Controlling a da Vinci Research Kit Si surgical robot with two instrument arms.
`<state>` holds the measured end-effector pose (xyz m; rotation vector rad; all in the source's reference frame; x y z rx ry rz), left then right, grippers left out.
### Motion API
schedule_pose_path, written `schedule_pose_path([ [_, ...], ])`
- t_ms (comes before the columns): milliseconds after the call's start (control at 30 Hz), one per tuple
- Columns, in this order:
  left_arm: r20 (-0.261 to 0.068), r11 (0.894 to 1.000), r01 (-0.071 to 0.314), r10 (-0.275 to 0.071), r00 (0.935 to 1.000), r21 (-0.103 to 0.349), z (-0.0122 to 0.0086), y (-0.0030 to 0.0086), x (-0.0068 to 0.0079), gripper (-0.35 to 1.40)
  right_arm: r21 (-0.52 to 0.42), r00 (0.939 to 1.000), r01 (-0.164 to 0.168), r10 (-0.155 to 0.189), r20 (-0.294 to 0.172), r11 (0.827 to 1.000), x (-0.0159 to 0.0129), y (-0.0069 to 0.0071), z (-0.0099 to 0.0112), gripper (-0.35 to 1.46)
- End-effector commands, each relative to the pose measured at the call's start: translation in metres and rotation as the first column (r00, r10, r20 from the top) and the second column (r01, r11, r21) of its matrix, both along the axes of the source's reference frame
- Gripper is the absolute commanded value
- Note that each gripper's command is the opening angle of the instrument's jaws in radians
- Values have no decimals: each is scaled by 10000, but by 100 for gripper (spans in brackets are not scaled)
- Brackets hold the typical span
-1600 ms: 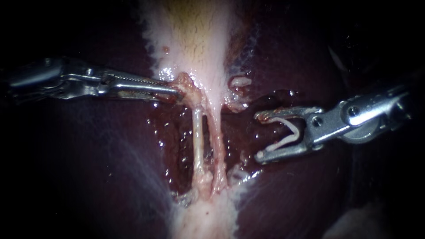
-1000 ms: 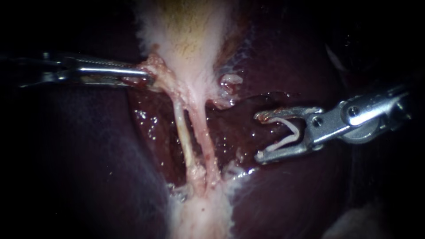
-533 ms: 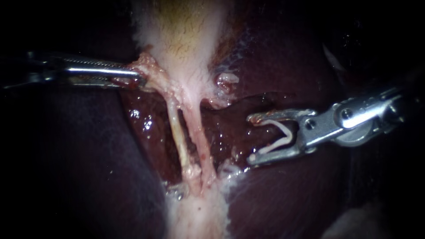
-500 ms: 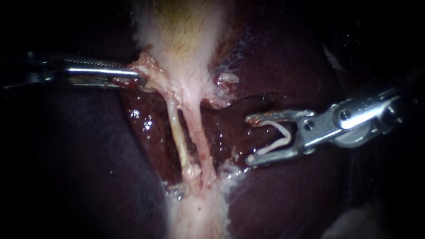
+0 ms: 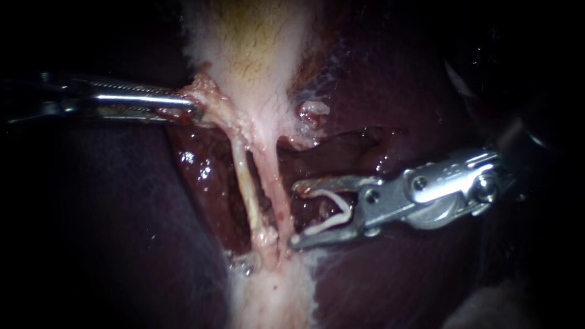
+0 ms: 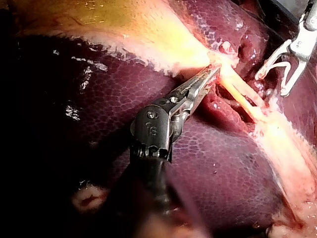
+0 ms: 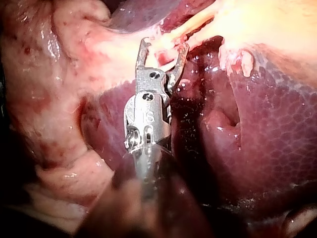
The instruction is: Clipping first clip left tube
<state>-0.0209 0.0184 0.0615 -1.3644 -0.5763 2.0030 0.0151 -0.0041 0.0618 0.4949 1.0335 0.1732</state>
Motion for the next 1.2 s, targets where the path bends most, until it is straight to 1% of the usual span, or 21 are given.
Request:
schedule_pose_path([
  [33,-7,10000,3,-3,10000,4,0,0,0,-35,13,10000,34,-34,-10,10000,3,-1,1,50],
  [167,-8,10000,4,-4,10000,3,0,0,0,-35,181,10000,6,-7,30,9998,16,-2,9,50],
  [333,-9,10000,6,-6,10000,3,0,0,-1,-35,342,9999,-86,83,87,9994,27,-5,28,50],
  [433,-10,10000,7,-7,10000,3,0,0,-1,-35,343,9998,-72,66,197,9994,32,-6,40,50],
  [500,-10,10000,8,-8,10000,2,0,0,-1,-35,360,9996,-97,88,255,9993,34,-6,47,50],
  [733,-12,10000,10,-10,10000,1,0,0,-1,-35,296,9982,-10,-8,595,9996,34,-4,72,50],
  [900,-13,10000,11,-11,10000,1,0,-1,-1,-35,290,9982,0,-17,597,9996,33,1,82,50],
  [933,-13,10000,11,-11,10000,1,0,-1,-1,-35,337,9982,76,-96,592,9994,34,3,84,50],
  [1033,-15,10000,13,-13,10000,0,0,-1,-2,-35,558,9995,243,-253,187,9981,36,6,90,50],
  [1067,-16,10000,15,-15,10000,0,0,-1,-2,-35,669,9994,340,-337,-55,9972,37,7,92,50],
  [1133,-17,10000,16,-16,10000,-1,0,-1,-2,-35,841,9974,650,-620,-372,9943,40,8,95,50],
  [1200,-18,10000,17,-17,10000,-2,0,-1,-2,-35,815,9946,900,-853,-595,9926,43,6,97,50],
])
